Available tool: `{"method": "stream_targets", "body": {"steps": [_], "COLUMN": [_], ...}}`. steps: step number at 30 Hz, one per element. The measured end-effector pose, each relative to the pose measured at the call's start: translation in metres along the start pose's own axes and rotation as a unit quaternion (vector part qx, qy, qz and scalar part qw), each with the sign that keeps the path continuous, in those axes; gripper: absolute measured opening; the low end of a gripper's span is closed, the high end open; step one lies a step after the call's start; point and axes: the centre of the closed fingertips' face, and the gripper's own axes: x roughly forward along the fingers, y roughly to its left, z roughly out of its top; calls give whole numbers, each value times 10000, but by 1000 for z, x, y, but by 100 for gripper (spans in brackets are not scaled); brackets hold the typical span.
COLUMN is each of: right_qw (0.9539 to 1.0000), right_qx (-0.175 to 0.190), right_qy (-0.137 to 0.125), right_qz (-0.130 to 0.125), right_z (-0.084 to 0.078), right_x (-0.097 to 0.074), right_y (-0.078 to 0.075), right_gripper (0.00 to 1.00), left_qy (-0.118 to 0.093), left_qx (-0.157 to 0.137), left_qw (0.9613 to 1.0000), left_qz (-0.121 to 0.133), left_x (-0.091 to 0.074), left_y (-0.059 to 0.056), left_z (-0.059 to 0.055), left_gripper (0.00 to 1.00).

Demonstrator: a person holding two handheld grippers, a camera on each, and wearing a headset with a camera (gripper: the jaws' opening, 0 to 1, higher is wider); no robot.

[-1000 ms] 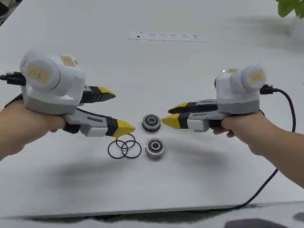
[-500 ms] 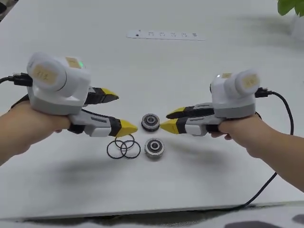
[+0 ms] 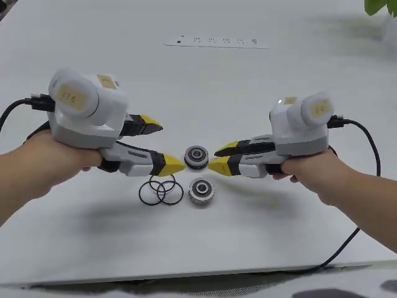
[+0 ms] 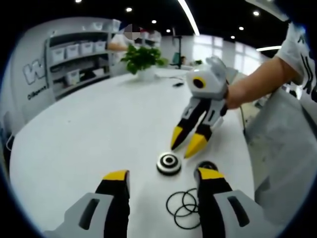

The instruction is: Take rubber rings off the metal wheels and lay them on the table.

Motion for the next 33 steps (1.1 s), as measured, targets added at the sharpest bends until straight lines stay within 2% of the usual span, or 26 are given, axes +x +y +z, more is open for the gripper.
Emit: {"method": "stream_targets", "body": {"steps": [9, 33], "right_qw": [10000, 9996], "right_qx": [-77, -251], "right_qy": [30, 57], "right_qz": [53, 91], "right_z": [-1, -3], "right_x": [5, 10], "right_y": [1, 2], "right_gripper": [16, 11], "left_qy": [59, 136], "left_qx": [13, 103], "left_qw": [9999, 9995], "left_qz": [-81, -259], "left_x": [9, 32], "left_y": [-3, -11], "left_z": [-3, -2], "left_gripper": [50, 39]}}
